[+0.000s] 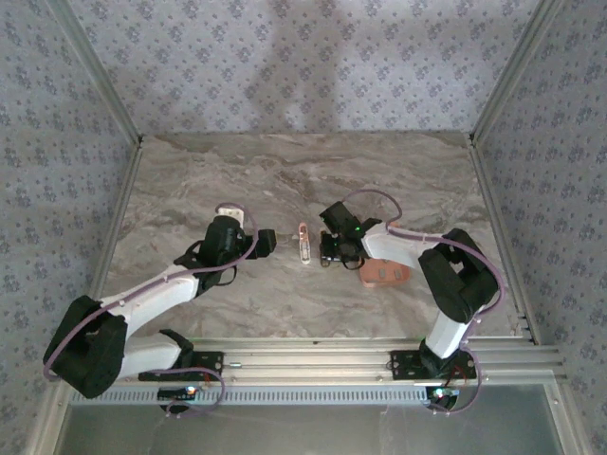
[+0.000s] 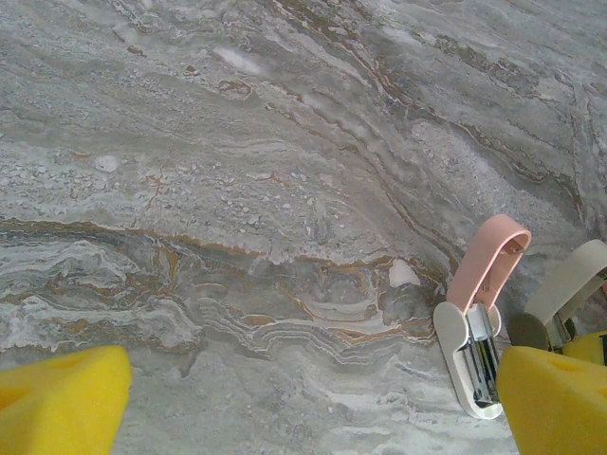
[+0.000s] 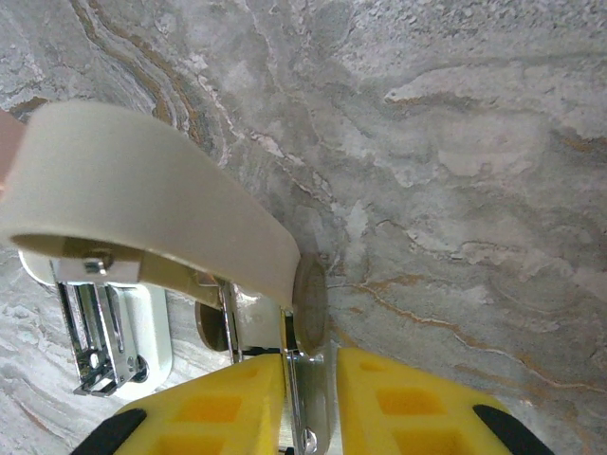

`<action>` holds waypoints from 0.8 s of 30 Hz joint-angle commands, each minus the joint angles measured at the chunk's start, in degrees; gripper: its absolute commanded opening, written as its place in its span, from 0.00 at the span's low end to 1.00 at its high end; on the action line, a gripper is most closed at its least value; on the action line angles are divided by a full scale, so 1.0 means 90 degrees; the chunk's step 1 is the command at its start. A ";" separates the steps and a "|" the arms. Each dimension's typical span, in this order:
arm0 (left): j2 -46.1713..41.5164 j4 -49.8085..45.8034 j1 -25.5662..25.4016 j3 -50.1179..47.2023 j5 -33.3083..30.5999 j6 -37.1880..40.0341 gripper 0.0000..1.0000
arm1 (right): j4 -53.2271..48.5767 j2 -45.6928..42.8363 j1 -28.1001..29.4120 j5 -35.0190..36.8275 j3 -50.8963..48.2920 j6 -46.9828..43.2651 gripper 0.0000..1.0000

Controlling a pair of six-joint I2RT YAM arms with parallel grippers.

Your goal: Load the staples into the stapler

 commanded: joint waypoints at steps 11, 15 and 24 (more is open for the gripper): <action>0.0093 0.0250 0.0025 0.0025 0.0121 0.0154 0.98 | -0.0255 -0.0376 0.0103 0.0392 -0.0041 0.0090 0.26; 0.0259 0.0521 0.0027 -0.0046 0.0239 0.0184 0.99 | -0.0297 -0.0485 0.0136 0.0480 -0.0017 0.0090 0.28; 0.0668 0.0696 0.0020 0.0137 0.0583 0.0133 0.99 | -0.0237 -0.0672 0.0206 0.0597 -0.0007 0.0107 0.30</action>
